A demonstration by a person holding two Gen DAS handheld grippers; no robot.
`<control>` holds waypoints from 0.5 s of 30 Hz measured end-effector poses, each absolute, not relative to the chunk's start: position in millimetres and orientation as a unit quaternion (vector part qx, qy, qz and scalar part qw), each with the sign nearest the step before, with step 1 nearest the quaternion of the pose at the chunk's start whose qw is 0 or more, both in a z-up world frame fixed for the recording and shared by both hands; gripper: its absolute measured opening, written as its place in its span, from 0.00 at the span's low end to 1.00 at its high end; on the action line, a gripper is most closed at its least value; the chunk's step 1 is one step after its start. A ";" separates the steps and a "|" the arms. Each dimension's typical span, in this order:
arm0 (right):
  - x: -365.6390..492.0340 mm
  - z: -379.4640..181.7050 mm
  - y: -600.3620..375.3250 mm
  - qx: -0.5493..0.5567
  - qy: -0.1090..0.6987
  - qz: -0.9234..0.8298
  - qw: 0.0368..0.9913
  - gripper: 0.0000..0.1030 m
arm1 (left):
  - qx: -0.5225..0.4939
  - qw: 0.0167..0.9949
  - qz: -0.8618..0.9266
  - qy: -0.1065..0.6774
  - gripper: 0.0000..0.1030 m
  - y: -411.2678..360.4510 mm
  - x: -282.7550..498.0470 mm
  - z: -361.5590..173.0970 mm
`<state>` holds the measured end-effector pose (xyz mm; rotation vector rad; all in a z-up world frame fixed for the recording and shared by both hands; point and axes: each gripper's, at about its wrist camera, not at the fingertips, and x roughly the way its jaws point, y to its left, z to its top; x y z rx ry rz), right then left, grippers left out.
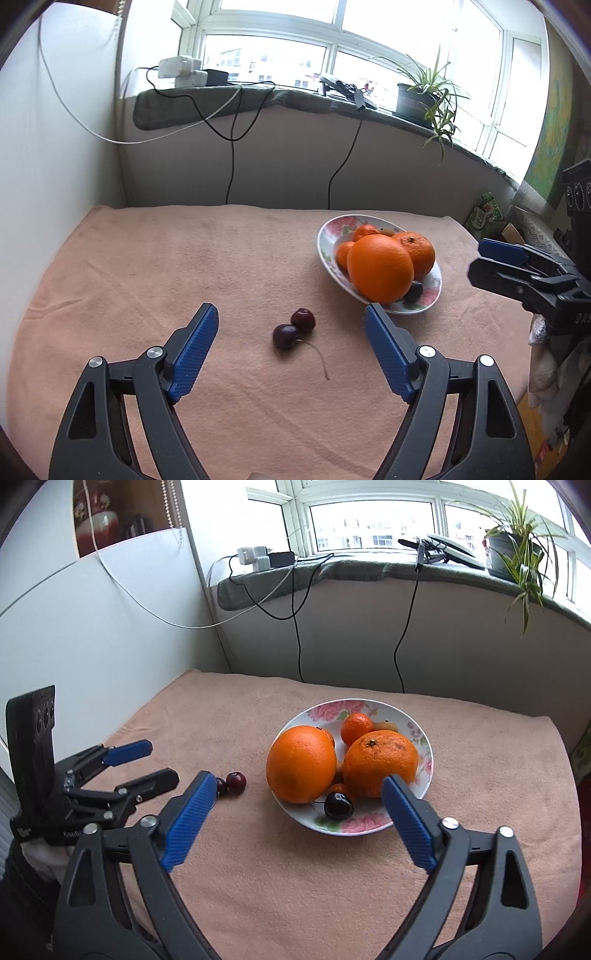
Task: Organize fruits
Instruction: 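Open the right gripper and withdraw it toward the two cherries, then lower the open right gripper around a dark red cherry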
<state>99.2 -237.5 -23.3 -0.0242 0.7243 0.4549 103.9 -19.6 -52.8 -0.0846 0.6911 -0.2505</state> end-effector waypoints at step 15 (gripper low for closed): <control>84.4 -46.7 -215.4 0.022 0.376 0.288 0.880 0.96 | -0.034 0.931 -0.082 0.355 0.79 28.9 79.8 -75.3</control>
